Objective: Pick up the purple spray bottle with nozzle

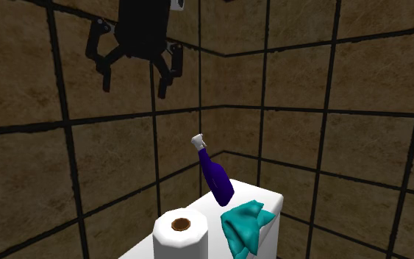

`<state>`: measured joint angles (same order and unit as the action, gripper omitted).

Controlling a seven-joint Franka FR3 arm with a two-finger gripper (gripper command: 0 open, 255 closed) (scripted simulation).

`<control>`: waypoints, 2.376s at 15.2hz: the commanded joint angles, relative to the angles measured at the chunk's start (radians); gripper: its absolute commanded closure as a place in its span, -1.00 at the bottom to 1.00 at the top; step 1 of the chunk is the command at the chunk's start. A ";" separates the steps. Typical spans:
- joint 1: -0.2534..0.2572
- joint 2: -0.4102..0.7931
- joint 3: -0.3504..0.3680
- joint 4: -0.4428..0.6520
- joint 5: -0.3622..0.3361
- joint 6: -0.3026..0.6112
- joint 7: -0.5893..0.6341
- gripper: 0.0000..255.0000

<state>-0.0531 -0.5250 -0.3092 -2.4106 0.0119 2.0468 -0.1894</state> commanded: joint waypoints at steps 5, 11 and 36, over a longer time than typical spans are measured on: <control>0.004 0.165 -0.122 0.042 0.035 0.160 -0.157 -1.00; 0.028 0.366 -0.240 0.141 0.167 0.275 -0.353 -1.00; -0.109 0.871 -0.253 0.447 0.680 0.363 -0.833 1.00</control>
<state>-0.1613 0.3449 -0.5625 -1.9631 0.6924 2.4099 -1.0218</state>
